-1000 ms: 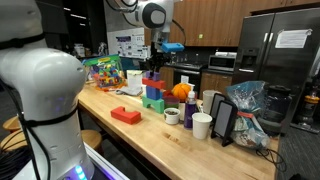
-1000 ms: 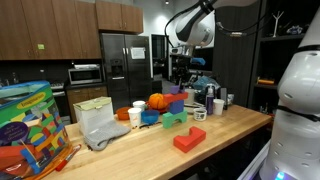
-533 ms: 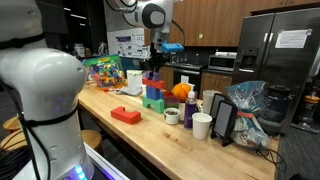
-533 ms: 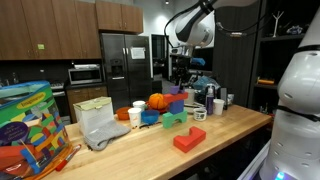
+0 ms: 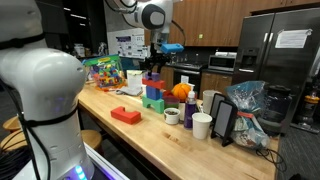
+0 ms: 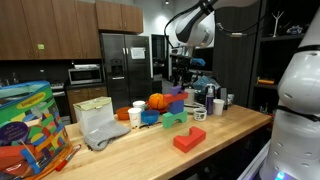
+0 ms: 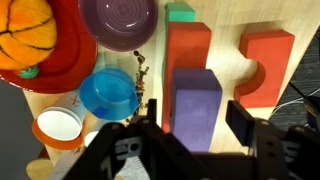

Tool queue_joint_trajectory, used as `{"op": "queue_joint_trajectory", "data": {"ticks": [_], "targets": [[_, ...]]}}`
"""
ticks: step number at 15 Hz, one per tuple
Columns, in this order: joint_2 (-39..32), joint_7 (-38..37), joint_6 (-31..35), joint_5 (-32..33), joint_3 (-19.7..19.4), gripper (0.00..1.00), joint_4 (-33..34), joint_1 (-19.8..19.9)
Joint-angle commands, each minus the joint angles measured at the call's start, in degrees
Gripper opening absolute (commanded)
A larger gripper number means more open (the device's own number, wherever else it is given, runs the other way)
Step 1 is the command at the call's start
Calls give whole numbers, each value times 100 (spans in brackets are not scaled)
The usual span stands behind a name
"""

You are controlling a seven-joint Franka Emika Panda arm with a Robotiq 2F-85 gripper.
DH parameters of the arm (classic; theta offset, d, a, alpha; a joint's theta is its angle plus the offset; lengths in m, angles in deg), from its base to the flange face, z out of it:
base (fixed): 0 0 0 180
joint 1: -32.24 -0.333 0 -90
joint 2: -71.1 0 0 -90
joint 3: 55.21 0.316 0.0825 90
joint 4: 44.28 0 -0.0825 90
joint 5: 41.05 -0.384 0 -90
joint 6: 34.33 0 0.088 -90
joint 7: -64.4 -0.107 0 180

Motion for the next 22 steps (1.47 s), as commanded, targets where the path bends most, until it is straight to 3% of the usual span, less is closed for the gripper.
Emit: {"op": "queue_joint_trajectory", "data": {"ticks": [1,9,14,22], "targets": [[96,63,85,-163,41,100,-69,60],[284,61,120,-348,56,100,-104,23],[828,27,28,-746,97,100,-243,-92],[1852,17,-734,-1115,159,100,-976,-361]]}}
